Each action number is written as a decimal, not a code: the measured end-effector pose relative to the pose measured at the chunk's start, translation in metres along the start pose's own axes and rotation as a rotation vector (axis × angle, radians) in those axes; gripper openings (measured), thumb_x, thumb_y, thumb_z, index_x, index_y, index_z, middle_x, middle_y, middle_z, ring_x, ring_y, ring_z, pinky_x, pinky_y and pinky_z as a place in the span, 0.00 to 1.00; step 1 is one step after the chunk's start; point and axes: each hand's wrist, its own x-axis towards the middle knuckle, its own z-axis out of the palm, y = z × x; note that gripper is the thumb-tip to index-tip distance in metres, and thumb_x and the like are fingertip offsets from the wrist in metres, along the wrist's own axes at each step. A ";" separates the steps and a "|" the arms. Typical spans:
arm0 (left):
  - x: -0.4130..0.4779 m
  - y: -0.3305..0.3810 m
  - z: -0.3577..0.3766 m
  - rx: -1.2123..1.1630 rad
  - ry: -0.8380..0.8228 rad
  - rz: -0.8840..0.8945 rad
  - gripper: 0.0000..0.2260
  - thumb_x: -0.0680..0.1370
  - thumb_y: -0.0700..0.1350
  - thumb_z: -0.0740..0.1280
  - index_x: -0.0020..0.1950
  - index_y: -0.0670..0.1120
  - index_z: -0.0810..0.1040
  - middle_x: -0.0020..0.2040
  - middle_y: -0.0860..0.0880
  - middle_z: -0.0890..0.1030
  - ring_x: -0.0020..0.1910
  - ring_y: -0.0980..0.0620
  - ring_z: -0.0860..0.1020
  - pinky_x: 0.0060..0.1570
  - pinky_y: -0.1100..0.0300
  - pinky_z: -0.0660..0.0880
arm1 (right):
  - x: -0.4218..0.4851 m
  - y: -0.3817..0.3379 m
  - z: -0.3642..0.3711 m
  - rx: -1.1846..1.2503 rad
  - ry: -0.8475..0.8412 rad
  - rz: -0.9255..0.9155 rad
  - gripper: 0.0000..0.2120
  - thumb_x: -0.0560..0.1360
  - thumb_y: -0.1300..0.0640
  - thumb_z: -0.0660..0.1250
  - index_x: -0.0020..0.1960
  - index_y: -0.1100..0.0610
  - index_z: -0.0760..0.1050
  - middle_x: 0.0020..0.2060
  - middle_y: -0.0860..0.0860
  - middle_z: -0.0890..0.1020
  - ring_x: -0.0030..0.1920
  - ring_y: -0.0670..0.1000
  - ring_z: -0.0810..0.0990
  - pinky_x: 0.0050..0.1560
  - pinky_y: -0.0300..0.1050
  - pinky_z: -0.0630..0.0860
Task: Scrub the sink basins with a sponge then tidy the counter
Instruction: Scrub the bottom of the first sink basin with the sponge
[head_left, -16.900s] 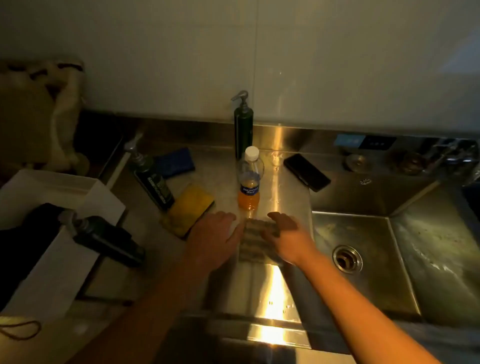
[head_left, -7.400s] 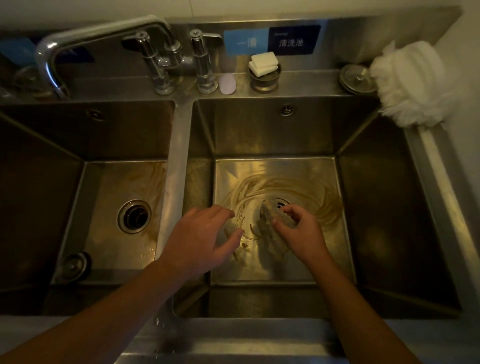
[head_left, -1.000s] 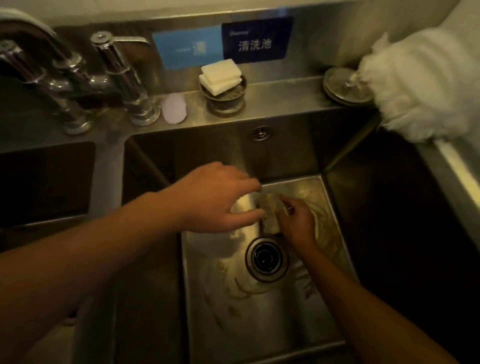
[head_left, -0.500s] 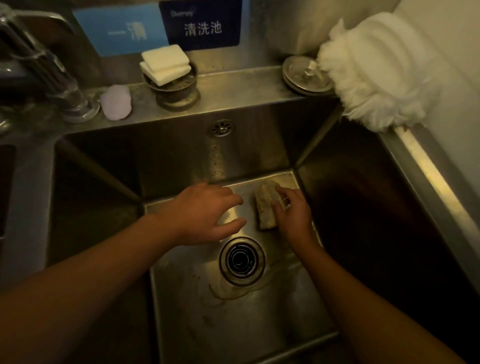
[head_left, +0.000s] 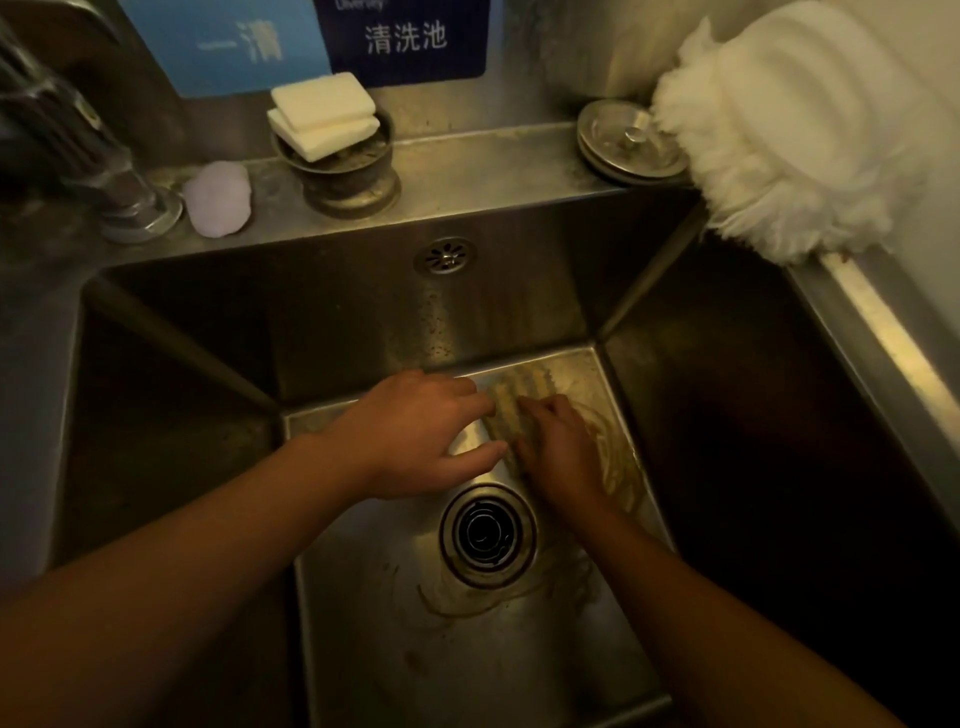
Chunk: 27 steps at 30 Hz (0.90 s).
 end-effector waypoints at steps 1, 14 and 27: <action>0.000 0.001 0.000 0.002 0.007 0.008 0.27 0.78 0.68 0.49 0.63 0.54 0.75 0.55 0.53 0.80 0.53 0.51 0.79 0.53 0.51 0.75 | -0.003 -0.004 0.002 -0.010 -0.043 -0.065 0.26 0.74 0.50 0.69 0.72 0.47 0.70 0.60 0.51 0.72 0.59 0.55 0.74 0.55 0.51 0.75; 0.003 -0.002 -0.002 0.015 0.046 0.034 0.26 0.78 0.68 0.51 0.63 0.53 0.76 0.57 0.53 0.81 0.54 0.50 0.79 0.52 0.51 0.75 | 0.039 0.033 -0.027 -0.286 -0.006 -0.006 0.27 0.80 0.48 0.60 0.78 0.44 0.58 0.60 0.56 0.70 0.56 0.58 0.73 0.50 0.51 0.75; 0.000 0.006 0.009 0.020 0.013 0.092 0.28 0.78 0.69 0.48 0.63 0.54 0.75 0.57 0.52 0.81 0.54 0.49 0.79 0.53 0.52 0.75 | -0.054 0.055 -0.036 -0.217 0.007 0.295 0.27 0.80 0.49 0.63 0.77 0.46 0.62 0.62 0.56 0.68 0.60 0.59 0.73 0.53 0.55 0.77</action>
